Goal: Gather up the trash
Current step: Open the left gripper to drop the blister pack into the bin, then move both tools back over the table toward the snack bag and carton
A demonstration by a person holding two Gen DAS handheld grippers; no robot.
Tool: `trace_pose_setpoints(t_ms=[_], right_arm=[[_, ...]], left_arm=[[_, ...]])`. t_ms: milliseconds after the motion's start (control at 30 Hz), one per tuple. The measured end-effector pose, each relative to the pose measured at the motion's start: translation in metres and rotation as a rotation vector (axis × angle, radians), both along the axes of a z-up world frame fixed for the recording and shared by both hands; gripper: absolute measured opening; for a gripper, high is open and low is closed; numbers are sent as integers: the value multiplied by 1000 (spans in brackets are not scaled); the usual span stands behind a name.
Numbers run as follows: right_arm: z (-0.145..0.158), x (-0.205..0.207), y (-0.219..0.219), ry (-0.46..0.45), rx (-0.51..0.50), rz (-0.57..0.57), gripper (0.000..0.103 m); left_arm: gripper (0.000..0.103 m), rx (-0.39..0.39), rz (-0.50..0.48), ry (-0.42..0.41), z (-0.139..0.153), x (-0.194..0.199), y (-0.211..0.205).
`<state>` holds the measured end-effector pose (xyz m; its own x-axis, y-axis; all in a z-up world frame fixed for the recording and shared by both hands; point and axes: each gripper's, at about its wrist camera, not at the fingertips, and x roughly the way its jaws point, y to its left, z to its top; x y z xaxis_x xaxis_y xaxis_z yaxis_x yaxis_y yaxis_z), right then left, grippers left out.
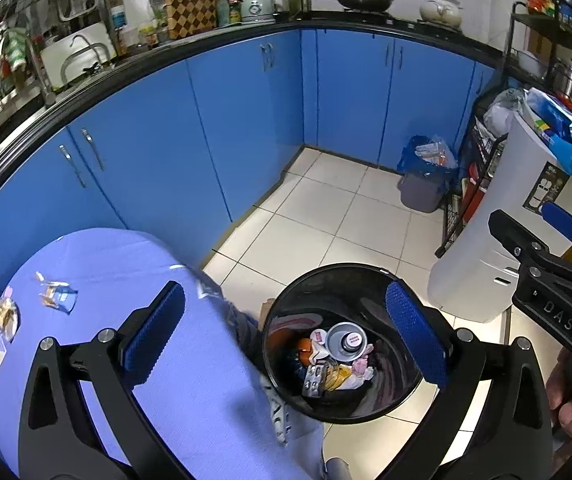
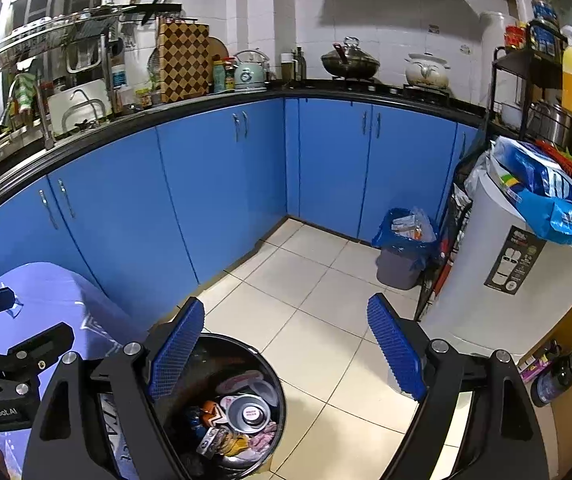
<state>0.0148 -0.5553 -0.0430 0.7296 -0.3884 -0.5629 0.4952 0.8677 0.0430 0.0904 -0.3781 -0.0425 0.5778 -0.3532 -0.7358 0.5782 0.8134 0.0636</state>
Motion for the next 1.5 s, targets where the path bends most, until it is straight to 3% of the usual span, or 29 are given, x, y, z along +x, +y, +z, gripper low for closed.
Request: trace_pose_setpoints(t_ms=[467, 867, 1500], right_arm=[[31, 23, 84, -19, -82, 123, 82], [49, 58, 178, -32, -136, 279, 82], [10, 161, 319, 83, -139, 534, 82]], left_arm=[[99, -71, 117, -31, 24, 7, 88], [99, -107, 267, -64, 35, 20, 188], [99, -123, 513, -9, -8, 84, 345]])
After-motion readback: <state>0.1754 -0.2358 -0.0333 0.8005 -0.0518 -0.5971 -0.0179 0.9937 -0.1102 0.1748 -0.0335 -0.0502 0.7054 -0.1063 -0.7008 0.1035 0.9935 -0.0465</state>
